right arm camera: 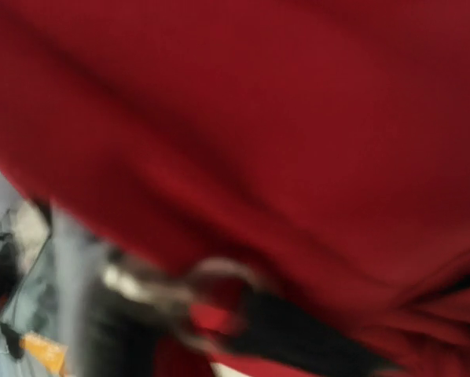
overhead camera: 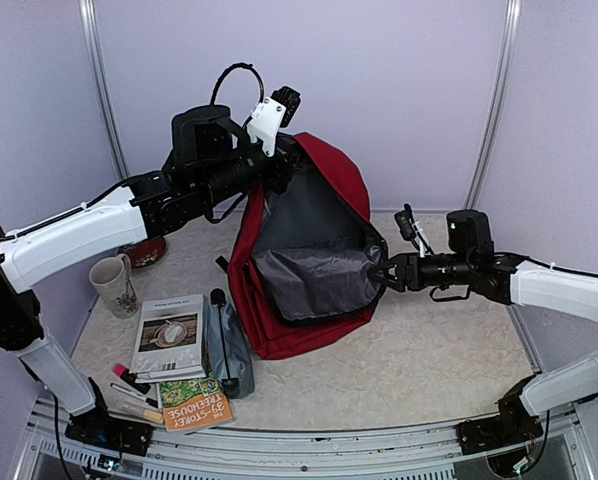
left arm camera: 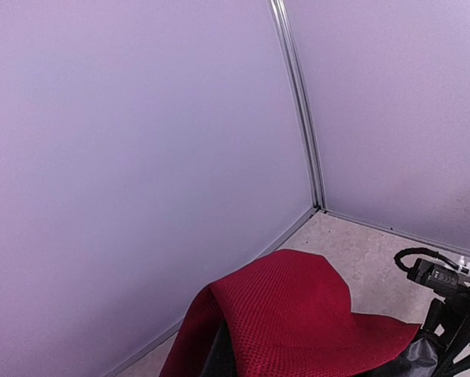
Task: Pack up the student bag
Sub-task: Pick up the largest pocket of the bag from the student bag, then adjust the student bag at the center of the board, then place the largest pocket of the student bag, then pass from the left arm to the right, then pick up the book from the book.
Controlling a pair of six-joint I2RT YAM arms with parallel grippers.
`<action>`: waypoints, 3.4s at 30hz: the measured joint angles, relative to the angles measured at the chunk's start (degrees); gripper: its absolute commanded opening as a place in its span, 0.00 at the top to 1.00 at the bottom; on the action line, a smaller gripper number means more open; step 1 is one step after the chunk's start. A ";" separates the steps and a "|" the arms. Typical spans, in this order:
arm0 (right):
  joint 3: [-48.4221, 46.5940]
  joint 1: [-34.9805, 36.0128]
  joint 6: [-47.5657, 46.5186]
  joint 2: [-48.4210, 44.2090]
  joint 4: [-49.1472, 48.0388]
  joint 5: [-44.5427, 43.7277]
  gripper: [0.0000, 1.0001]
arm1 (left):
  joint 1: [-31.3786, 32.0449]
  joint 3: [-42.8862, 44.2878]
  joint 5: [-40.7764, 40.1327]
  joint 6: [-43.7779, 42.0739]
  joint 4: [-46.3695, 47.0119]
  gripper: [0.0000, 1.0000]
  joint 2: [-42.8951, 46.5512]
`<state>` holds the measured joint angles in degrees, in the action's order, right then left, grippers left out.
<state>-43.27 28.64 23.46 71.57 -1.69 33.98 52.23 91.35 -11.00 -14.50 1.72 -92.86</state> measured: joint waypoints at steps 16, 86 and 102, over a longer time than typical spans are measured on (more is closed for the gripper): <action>-32.02 0.98 -8.09 9.25 1.09 4.61 1.00 | 1.01 22.36 -15.69 -22.23 7.19 1.00 -11.37; -20.02 14.38 -28.61 5.95 5.27 -49.77 1.00 | 6.75 -15.56 11.47 10.03 -7.37 0.01 9.46; -20.02 11.98 -28.37 8.04 2.56 -44.85 1.00 | -6.67 -38.03 -8.57 62.16 -42.75 0.01 23.41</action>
<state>-63.29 40.62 -4.91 79.61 0.86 -10.87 45.56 53.32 -19.57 47.66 -41.04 -69.45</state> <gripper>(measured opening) 0.022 0.989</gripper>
